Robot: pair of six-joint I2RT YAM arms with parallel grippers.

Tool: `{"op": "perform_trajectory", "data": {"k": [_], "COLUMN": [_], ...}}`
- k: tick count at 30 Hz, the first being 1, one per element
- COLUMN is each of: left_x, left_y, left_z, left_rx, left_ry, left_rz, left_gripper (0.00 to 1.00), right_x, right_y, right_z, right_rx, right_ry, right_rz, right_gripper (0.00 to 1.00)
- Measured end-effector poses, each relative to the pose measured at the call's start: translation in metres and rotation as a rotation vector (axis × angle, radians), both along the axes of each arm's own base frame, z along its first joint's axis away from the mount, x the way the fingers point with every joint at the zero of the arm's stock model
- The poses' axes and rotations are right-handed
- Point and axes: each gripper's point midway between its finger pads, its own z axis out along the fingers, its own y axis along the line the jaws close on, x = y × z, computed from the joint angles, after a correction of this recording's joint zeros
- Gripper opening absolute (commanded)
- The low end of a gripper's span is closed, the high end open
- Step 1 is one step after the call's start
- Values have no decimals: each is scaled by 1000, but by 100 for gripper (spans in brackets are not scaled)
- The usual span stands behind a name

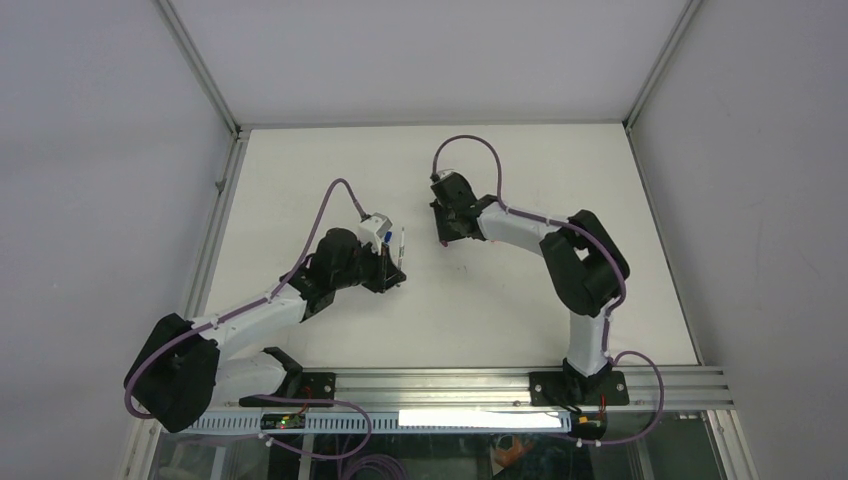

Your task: Insert the pens into the pen caps

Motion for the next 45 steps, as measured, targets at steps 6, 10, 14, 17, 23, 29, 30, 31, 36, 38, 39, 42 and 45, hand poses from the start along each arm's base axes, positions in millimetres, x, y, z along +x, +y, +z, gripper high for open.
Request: {"op": "perform_trajectory", "data": {"k": [6, 10, 14, 17, 23, 29, 30, 31, 36, 38, 39, 42, 45], "left_x": [3, 4, 7, 8, -2, 0, 0, 0, 5, 8, 11, 22, 30], "left_y": [-3, -6, -9, -15, -28, -45, -46, -46, -33, -25, -21, -7, 5], "left_z": [-9, -7, -5, -5, -6, 17, 19, 21, 31, 41, 46, 54, 50], "left_rx": [5, -13, -27, -59, -200, -323, -329, -332, -303, -295, -293, -283, -256], "left_ry": [21, 16, 11, 4, -5, -46, -53, -58, -95, -127, -142, -167, -161], "left_rz": [1, 0, 2, -10, -54, -106, -110, -111, -46, -10, 11, 70, 121], "left_gripper": [0, 0, 0, 0, 0, 0, 0, 0, 0, 0, 0, 0, 0], "right_x": [-2, -1, -18, -25, -37, -50, -51, -53, -56, -56, -56, -55, -55], "right_y": [4, 5, -6, 0, 29, 50, 51, 53, 49, 46, 44, 43, 43], "right_z": [44, 58, 63, 84, 168, 215, 216, 217, 206, 201, 200, 199, 199], "right_rx": [83, 120, 144, 236, 576, 737, 741, 743, 725, 711, 705, 699, 697], "right_ry": [-72, -114, -124, -151, -311, -403, -404, -404, -394, -394, -395, -399, -400], "right_rz": [14, 15, 15, 36, 112, 187, 192, 197, 188, 177, 171, 169, 170], "right_gripper": [0, 0, 0, 0, 0, 0, 0, 0, 5, 5, 5, 5, 5]}}
